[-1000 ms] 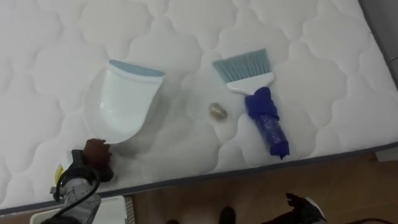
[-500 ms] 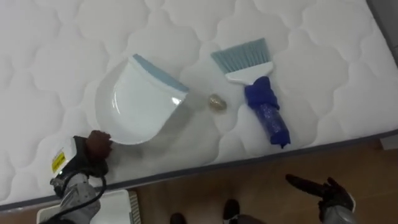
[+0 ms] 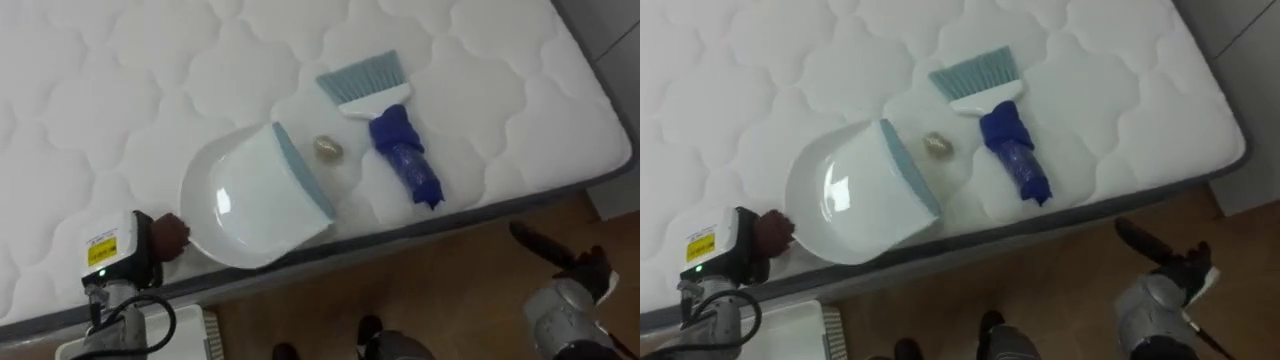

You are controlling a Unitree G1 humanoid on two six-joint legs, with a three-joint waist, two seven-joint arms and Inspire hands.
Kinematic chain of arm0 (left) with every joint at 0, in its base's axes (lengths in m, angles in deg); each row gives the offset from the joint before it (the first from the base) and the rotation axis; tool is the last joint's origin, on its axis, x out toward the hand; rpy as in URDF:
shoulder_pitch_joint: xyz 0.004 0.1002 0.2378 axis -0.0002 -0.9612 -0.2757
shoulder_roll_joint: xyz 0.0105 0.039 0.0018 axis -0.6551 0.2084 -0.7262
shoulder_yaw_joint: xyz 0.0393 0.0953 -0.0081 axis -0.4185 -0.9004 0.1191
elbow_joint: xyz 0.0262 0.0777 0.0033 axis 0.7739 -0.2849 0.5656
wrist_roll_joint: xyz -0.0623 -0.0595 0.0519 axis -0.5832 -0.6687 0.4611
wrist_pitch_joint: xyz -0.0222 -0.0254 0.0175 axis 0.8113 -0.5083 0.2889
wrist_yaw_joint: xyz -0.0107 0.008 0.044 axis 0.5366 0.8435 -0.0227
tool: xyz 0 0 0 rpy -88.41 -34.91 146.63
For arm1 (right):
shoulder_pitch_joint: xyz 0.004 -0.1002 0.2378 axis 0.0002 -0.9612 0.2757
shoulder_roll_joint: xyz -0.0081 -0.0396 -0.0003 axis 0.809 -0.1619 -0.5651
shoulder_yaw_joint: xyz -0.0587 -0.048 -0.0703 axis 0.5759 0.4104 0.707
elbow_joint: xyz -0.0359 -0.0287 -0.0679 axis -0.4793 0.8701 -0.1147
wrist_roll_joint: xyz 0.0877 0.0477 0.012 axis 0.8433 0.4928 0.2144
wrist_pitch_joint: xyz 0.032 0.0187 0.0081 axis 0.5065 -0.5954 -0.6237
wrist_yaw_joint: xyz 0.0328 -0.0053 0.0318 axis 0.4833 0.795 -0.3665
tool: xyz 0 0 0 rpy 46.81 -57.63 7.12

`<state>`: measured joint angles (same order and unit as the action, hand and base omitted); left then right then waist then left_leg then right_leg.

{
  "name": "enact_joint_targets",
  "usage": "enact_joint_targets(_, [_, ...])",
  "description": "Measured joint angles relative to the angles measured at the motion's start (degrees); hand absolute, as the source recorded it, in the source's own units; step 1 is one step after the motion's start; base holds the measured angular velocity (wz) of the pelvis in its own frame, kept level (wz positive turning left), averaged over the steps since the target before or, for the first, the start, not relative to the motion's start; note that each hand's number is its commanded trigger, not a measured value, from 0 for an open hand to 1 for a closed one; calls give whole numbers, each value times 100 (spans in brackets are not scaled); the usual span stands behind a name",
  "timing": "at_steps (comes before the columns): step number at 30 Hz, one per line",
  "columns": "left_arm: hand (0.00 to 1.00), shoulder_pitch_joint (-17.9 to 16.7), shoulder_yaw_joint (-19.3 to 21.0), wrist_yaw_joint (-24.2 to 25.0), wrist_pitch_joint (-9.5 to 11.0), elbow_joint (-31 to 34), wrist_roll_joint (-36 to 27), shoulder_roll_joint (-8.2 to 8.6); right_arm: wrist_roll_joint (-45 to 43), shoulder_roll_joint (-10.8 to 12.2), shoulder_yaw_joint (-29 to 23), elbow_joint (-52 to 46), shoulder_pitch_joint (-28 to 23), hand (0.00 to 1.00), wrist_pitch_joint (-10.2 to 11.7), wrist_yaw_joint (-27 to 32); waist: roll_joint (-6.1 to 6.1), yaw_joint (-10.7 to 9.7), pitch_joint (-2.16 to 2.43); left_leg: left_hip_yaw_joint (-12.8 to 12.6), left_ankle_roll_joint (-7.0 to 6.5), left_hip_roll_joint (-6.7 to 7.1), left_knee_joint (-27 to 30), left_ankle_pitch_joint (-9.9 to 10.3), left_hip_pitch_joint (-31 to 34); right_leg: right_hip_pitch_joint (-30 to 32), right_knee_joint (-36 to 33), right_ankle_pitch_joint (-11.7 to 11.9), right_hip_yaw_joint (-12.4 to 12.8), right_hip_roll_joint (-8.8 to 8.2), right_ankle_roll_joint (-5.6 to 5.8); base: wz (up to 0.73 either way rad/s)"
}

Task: Clean bed

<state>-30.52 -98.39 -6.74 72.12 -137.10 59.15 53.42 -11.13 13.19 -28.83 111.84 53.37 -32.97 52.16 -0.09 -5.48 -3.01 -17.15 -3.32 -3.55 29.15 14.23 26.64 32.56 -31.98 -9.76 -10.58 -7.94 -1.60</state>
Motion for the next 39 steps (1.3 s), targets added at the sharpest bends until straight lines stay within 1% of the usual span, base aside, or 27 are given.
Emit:
enact_joint_targets(1, [100,-2,-4,-14,11,-12,66,-11,-193,-2,-1,-19,34,0,28,58,0,-8,0,-4,-2,-3,4,-7,8,9,0,12,6,3,-6,0])
enact_joint_targets(3, [100,-75,-107,-69,15,-42,173,-13,-1010,-6,4,-245,75,0,104,357,5,-25,0,-5,-7,7,7,-33,-2,20,-33,19,24,-10,-10,-2])
enact_joint_targets(4, [100,-86,-132,-69,14,-50,182,-11,-1195,-6,3,-331,74,0,118,422,11,-35,-2,4,-8,16,11,-33,3,31,-51,17,24,-18,-9,0])
enact_joint_targets(6, [100,-89,-208,-60,-45,-124,215,-7,-1759,-6,68,-641,89,0,204,580,47,-34,0,5,-12,24,19,-38,22,63,-85,14,17,-37,-11,2])
enact_joint_targets(8, [100,-89,-215,-44,-116,-216,224,-7,-1957,-12,320,-736,138,0,251,596,107,-30,19,5,-11,14,19,-38,18,61,-77,15,21,-22,-13,0])
enact_joint_targets(9, [100,-91,-216,-29,-172,-228,225,-9,-2090,-11,463,-849,138,0,251,578,141,-17,19,6,-11,8,25,-37,24,61,-73,17,22,-19,-15,0])
enact_joint_targets(11, [100,-86,-216,28,-205,-230,232,-9,-2308,-10,595,-1013,145,0,251,554,161,20,23,16,-13,6,25,-35,44,65,-61,17,7,-19,-14,0])
enact_joint_targets(14, [100,-55,-217,145,-214,-231,285,-8,-2435,-11,725,-1073,229,0,318,439,162,135,23,19,-15,6,35,-33,59,58,-70,17,-80,-61,-14,5])
enact_joint_targets(17, [100,-18,-216,346,-311,-229,295,-9,-2435,-12,887,-1054,340,0,318,259,160,245,20,29,-16,12,48,-32,77,61,-78,10,-111,-84,-15,6])
enact_joint_targets(22, [100,168,-211,582,-337,-225,284,-10,-2432,-26,959,-1038,407,0,318,-151,159,419,6,100,-25,12,91,-26,159,78,-76,-7,-181,-100,-14,8])
enact_joint_targets(23, [100,213,-211,582,-338,-217,267,-12,-2432,-64,1065,-1038,413,0,318,-202,148,424,-16,159,-32,9,137,-21,208,78,-79,-12,-228,-105,-15,17])
enact_joint_targets(24, [100,243,-211,582,-337,-213,261,-12,-2433,-89,1148,-1038,413,0,318,-286,153,427,-28,188,-33,9,157,-20,250,92,-80,-15,-249,-105,-12,15])
enact_joint_targets(25, [100,249,-211,582,-337,-213,261,-12,-2433,-90,1168,-1038,417,0,318,-327,155,430,-30,198,-34,9,163,-20,271,105,-79,-15,-256,-106,-12,9])
enact_joint_targets(26, [100,254,-214,584,-336,-211,258,-12,-2423,-97,1210,-1038,432,0,317,-381,153,432,-60,215,-35,12,169,-19,291,112,-79,-15,-273,-112,-11,8])
enact_joint_targets(27, [100,265,-219,592,-334,-210,240,-12,-2397,-140,1305,-1036,452,0,317,-382,146,417,-101,241,-37,23,177,-18,308,113,-89,-30,-311,-133,-14,10])
enact_joint_targets(29, [100,319,-234,593,-334,-210,210,-12,-2374,-203,1363,-1020,460,0,317,-389,146,424,-126,294,-45,33,225,-10,395,166,-139,-63,-371,-163,-19,16])
enact_joint_targets(30, [100,358,-234,592,-338,-210,202,-13,-2345,-206,1365,-964,492,0,311,-393,159,436,-146,318,-43,35,271,7,443,202,-199,-95,-389,-181,-22,15])
enact_joint_targets(33, [100,390,-237,590,-334,-200,200,-12,-2240,-208,1404,-808,609,0,302,-505,151,439,-151,332,-38,25,359,33,525,272,-283,-127,-422,-193,-27,9])
enact_joint_targets(37, [100,450,-257,571,-328,-193,200,-20,-2151,-208,1440,-773,652,0,297,-512,145,447,-155,340,-34,15,372,37,550,273,-292,-140,-454,-194,-30,4])
enact_joint_targets(39, [100,454,-263,569,-319,-189,202,-49,-1984,-208,1494,-587,783,0,297,-566,136,429,-161,350,-36,13,406,39,573,279,-328,-150,-456,-200,-31,0])
